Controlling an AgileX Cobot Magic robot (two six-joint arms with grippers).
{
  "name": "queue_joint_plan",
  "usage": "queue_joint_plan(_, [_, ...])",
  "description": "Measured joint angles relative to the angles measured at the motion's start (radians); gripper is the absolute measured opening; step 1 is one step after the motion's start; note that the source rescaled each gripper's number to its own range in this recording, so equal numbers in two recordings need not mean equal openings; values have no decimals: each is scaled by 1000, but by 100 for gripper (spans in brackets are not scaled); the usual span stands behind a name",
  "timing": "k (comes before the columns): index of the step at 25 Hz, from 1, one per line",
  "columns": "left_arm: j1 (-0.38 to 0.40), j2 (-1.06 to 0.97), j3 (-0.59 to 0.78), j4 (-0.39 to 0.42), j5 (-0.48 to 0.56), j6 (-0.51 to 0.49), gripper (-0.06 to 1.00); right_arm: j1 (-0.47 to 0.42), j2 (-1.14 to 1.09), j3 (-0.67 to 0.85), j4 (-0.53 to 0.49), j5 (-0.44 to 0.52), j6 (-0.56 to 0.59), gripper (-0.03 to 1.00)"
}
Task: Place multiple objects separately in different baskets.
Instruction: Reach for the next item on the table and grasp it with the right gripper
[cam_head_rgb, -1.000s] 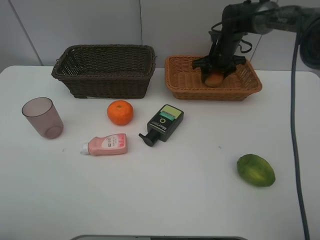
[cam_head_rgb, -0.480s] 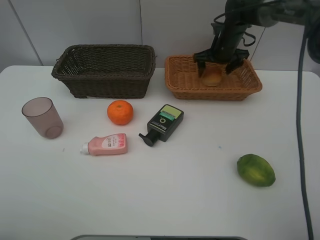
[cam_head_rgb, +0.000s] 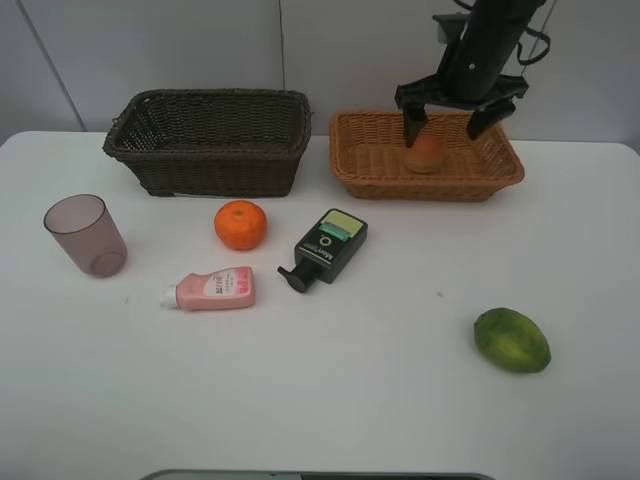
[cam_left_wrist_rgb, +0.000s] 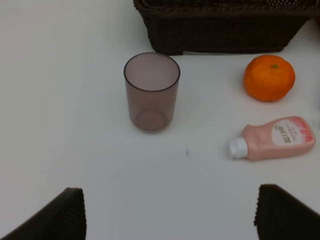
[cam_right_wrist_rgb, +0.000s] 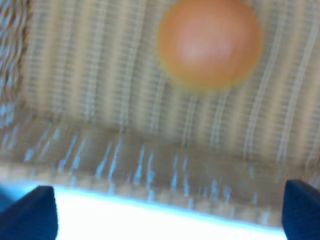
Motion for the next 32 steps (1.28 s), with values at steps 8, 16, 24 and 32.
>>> queue_joint_plan(8, [0,0,0,0,0,0,81,55,-330,466,18,-156,-58,100])
queue_joint_plan(16, [0,0,0,0,0,0,81,76,-638,891,18,-210,-93,100])
queue_joint_plan(24, [0,0,0,0,0,0,81,76,-709,1073,18,-292,-200,100])
queue_joint_plan(32, [0,0,0,0,0,0,81,76,-624,1100,-1,-353,-228,100])
